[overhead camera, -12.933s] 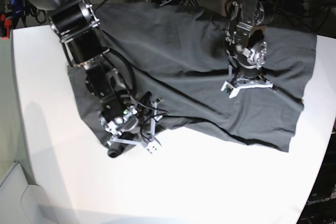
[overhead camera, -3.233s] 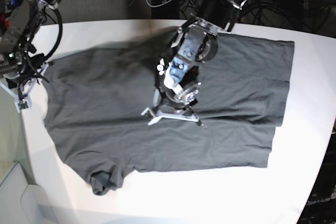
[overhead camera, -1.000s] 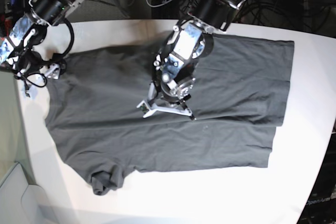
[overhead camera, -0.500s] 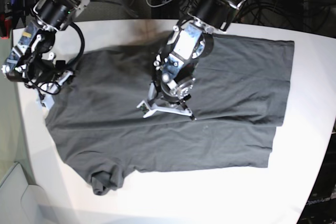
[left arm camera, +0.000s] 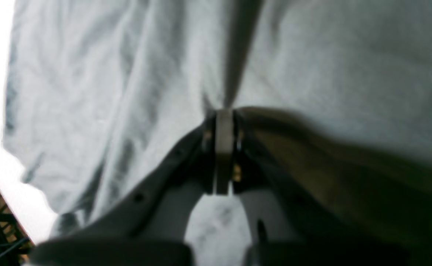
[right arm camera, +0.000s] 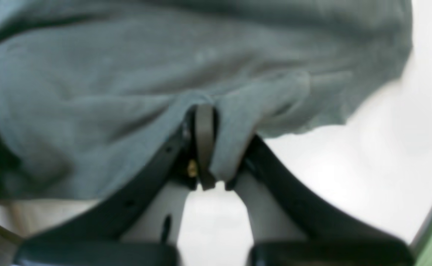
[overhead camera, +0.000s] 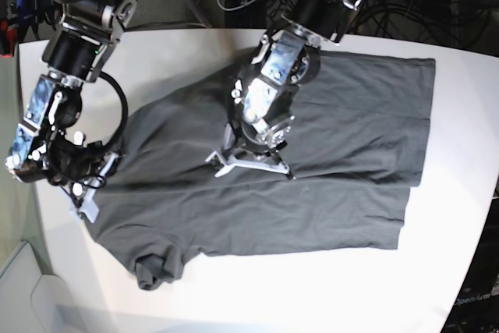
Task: Layout the t-shirt on the table in an organized manner, then fold the t-shirt properly
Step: 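Grasp the shirt's shoulder edge with the right gripper, then fold the held side edge over toward the left gripper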
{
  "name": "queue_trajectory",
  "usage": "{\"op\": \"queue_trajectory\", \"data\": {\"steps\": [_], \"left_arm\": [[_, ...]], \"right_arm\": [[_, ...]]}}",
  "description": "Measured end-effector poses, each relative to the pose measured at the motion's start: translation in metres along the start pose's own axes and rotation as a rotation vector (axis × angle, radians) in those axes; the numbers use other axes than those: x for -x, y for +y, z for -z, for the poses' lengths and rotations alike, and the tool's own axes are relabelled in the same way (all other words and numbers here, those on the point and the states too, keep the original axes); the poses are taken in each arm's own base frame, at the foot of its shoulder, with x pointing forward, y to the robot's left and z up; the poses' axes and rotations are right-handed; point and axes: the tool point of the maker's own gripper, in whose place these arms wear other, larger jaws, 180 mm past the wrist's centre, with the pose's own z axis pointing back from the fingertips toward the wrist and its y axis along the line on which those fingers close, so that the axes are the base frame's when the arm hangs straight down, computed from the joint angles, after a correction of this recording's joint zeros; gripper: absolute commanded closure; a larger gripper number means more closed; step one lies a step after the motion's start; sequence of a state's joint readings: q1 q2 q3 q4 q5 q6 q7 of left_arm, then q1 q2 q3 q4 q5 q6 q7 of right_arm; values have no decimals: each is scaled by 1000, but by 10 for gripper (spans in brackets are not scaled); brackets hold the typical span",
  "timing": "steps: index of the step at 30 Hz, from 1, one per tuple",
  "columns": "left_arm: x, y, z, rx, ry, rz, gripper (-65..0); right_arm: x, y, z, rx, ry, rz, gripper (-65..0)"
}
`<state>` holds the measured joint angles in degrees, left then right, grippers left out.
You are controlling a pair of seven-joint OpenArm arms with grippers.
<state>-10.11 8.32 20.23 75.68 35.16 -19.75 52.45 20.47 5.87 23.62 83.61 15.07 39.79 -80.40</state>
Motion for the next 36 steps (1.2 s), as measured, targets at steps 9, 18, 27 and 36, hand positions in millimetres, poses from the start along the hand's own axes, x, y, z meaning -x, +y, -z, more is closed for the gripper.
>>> {"op": "queue_trajectory", "data": {"steps": [9, 18, 27, 36], "left_arm": [[7, 96, -31, -196, -68, -236, -2], [83, 108, -13, -196, 91, -362, -2], [82, 116, -29, -237, 60, -378, -2], [95, 105, -26, -218, 86, -370, -2]], "right_arm": [[-2, -2, -3, 12, -2, -6, 0], [-47, 71, -18, 18, -79, -359, 0], [-48, 147, 14, -73, 28, -442, 0], [-45, 203, 34, -153, 8, -648, -23]]}}
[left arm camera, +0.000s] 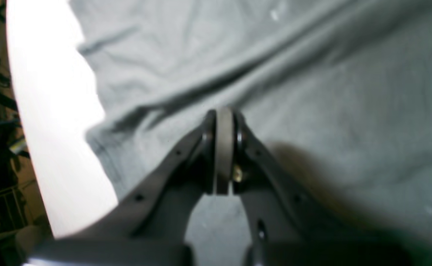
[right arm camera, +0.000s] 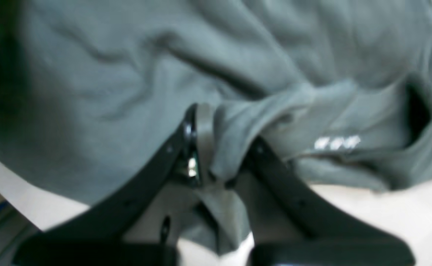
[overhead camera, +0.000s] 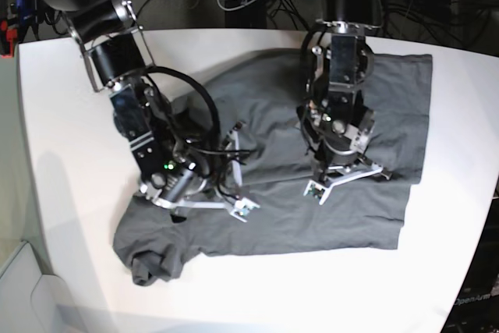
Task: Layout the t-shirt on the table in an organized manner, then fold the t-shirt properly
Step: 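Fold the held side edge over toward the left gripper, then move the right gripper back to the folded edge and grasp it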
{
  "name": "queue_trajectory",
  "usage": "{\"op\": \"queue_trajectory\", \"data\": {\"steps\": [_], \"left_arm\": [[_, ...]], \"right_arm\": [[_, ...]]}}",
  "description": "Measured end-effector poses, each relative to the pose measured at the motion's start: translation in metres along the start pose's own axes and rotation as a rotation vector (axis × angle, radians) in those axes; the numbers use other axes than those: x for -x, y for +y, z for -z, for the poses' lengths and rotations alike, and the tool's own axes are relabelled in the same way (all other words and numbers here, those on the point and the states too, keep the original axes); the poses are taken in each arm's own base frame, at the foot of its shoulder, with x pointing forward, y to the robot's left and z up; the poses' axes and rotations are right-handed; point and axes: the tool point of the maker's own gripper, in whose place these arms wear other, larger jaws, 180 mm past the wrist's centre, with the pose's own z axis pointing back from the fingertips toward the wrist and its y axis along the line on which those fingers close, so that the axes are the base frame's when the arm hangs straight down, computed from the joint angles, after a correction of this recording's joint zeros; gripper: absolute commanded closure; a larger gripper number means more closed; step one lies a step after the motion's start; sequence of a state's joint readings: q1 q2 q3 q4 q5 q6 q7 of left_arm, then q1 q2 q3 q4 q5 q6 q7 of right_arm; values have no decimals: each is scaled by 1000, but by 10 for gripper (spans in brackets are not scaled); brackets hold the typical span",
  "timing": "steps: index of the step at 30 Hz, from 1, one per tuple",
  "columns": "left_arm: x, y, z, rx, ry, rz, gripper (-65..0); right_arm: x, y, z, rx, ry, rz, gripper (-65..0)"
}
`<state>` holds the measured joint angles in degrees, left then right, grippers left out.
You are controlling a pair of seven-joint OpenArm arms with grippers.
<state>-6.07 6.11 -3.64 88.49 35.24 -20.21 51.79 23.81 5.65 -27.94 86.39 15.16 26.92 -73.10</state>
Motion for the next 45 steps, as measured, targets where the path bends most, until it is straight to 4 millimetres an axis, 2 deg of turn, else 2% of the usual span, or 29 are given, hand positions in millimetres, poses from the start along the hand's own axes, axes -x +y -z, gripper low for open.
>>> {"op": "queue_trajectory", "data": {"steps": [7, 12, 16, 18, 20, 25, 27, 30, 32, 35, 39, 42, 45], "left_arm": [[1, 6, 1, -15, -1, 5, -2], [9, 0, 1, -5, 22, 9, -2], [9, -1, 0, -4, 19, 8, -2], [14, -3, 0, 1, 28, 11, -2], [20, -4, 0, 1, 40, 12, -2], [29, -10, -6, 5, 41, 13, -2], [32, -10, -7, 4, 44, 13, -2], [31, -6, -8, -1, 35, 19, -2], [36, 3, -6, -17, 41, 34, -2], [48, 12, -2, -36, 70, 53, -2], [53, 18, 2, -41, 79, 77, -2], [61, 23, 11, -44, 112, 93, -2], [57, 24, 17, -44, 80, 98, -2]], "right_arm": [[-31, -11, -8, 27, -118, -12, -23], [-40, -10, -9, 26, -145, -15, -35], [-56, -4, -3, -4, -151, -9, -120], [-73, -11, -1, -13, -198, 8, -176], [-80, -19, 5, -9, -205, 23, -227], [-65, -24, 28, -36, -145, 66, -382], [-68, -29, 25, -25, -151, 61, -410], [-75, -38, 18, -12, -178, 78, -402], [-66, -51, 15, -3, -179, 133, -392], [-32, -75, 14, 26, -160, 247, -390], [17, -101, -1, 97, -149, 358, -392], [40, -98, -7, 119, -138, 398, -392], [46, -70, -10, 99, -152, 385, -392]]}}
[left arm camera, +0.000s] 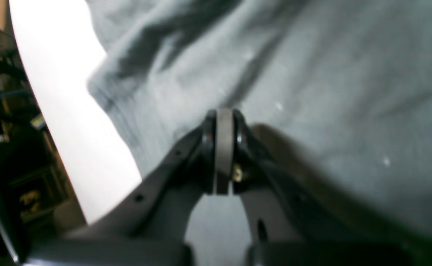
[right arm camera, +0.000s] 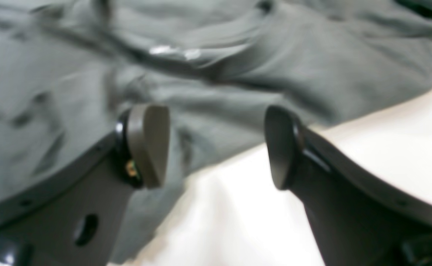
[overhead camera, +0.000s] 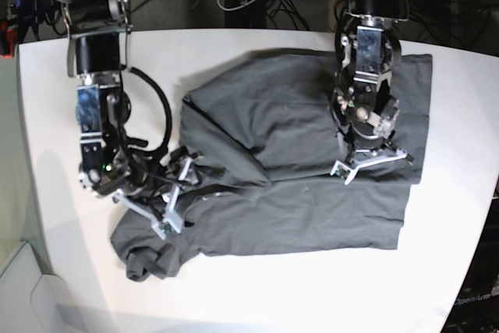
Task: Layout the t-shirt on the table in an organized manner, then fold the t-shirt properly
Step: 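Move the right gripper back to the folded edge and grasp it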
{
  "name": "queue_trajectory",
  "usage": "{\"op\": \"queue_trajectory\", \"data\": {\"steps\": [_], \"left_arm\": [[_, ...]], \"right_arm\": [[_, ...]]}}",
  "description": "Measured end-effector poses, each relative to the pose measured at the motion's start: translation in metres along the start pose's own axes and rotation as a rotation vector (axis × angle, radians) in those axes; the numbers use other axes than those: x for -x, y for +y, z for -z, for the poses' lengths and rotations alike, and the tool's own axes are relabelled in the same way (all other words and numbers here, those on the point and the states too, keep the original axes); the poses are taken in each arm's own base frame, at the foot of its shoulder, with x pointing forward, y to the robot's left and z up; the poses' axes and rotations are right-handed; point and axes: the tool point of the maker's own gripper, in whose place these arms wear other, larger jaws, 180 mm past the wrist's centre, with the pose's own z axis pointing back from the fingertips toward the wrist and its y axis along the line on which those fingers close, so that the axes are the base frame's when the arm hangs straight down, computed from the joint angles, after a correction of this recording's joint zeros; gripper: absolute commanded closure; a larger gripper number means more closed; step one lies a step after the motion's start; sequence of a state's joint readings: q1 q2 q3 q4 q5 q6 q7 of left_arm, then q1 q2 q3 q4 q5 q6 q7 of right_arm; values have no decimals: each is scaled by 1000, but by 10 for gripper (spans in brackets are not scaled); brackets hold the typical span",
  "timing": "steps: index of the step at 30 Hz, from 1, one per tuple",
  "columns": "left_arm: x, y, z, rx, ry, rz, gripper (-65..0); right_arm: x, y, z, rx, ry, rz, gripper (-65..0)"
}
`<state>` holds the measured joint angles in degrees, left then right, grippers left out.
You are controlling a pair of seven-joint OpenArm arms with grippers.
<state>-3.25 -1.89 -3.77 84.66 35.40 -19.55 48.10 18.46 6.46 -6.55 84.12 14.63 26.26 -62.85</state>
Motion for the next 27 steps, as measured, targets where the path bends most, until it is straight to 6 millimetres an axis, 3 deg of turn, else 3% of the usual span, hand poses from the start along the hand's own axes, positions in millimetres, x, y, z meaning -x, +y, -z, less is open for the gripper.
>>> {"op": "queue_trajectory", "data": {"steps": [4, 13, 19, 27], "left_arm": [[8, -4, 5, 19, 8, -31, -2], [13, 1, 6, 12, 13, -51, -2], [18, 5, 6, 3, 23, -54, -2], [17, 3, 6, 7, 22, -56, -2]], "right_arm": [[9, 24, 3, -44, 0, 13, -391], [16, 17, 25, -60, -3, 58, -388], [7, 14, 28, -60, -45, 67, -384], [10, 14, 33, -69, -47, 81, -261]]}}
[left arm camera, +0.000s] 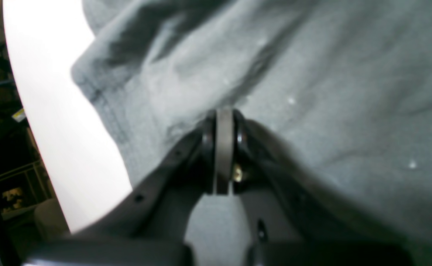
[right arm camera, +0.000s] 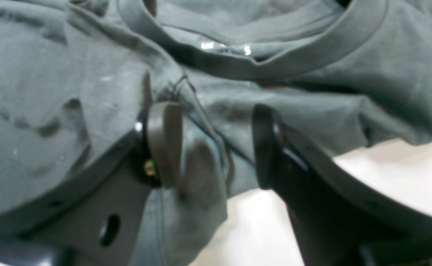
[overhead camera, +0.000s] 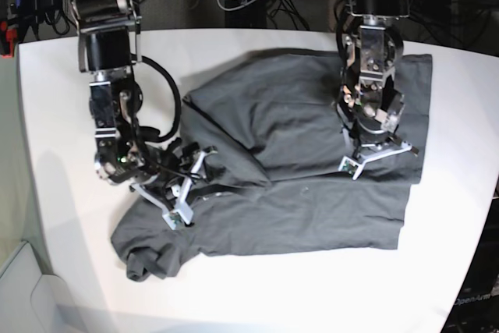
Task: Layout the t-shirt on the table in an organized manner, then fold the t-shirt properly
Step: 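Move the right gripper back to the folded edge and grasp it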
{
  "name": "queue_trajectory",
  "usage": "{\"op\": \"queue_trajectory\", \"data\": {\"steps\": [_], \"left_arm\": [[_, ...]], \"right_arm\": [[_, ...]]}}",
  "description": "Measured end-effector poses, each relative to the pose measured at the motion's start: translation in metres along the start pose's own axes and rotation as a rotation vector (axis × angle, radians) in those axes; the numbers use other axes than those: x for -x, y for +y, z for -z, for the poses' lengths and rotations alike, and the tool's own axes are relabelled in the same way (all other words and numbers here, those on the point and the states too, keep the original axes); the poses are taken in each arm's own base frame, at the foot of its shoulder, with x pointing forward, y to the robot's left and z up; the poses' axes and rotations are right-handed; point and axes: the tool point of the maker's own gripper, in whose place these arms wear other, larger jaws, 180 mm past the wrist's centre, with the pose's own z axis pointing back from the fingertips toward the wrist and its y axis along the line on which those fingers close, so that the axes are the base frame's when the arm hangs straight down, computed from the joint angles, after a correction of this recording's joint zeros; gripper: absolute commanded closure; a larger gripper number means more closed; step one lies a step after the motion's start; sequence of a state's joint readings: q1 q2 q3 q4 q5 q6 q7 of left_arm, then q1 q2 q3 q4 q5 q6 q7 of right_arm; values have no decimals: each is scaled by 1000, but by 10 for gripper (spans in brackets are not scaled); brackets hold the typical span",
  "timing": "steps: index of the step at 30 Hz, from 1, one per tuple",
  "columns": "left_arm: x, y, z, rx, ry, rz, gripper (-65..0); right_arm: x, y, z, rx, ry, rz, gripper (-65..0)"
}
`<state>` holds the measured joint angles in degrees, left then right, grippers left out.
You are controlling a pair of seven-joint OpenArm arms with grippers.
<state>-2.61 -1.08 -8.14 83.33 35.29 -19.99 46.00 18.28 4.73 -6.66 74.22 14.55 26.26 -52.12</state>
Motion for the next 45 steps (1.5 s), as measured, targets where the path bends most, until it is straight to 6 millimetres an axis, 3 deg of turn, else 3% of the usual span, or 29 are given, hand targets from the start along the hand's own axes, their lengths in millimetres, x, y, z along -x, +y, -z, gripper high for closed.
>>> {"op": "queue_trajectory", "data": {"steps": [3, 10, 12, 16, 25, 28, 32, 36, 40, 45], "left_arm": [[-1, 1, 0, -2, -1, -1, -2], [-1, 1, 0, -2, -2, -1, -2], [-1, 1, 0, -1, -2, -1, -2], [-1, 1, 0, -2, -2, -1, -2], [-2, 2, 0, -3, -4, 0, -2], [-1, 4, 1, -8, -1, 3, -2], [-1, -2, 5, 9, -21, 8, -2], [-4, -5, 8, 15, -44, 10, -2], [-3, -10, 14, 26, -45, 10, -2], [-7, -11, 15, 30, -62, 10, -2]], "right_arm": [[14, -2, 8, -6, 42, 20, -260], [12, -3, 13, -12, 24, 34, -249], [11, -3, 13, -12, 15, 35, -203], [8, -3, 13, -12, -3, 35, 0], [13, -8, 9, -5, 9, 33, 0], [19, -26, -7, 47, 44, -3, 0], [12, -58, -37, 131, 1, 21, 0], [33, -84, -70, 221, 31, 51, 0], [38, -94, -101, 282, 15, 45, 0], [68, -103, -140, 374, 76, 79, 0]]}}
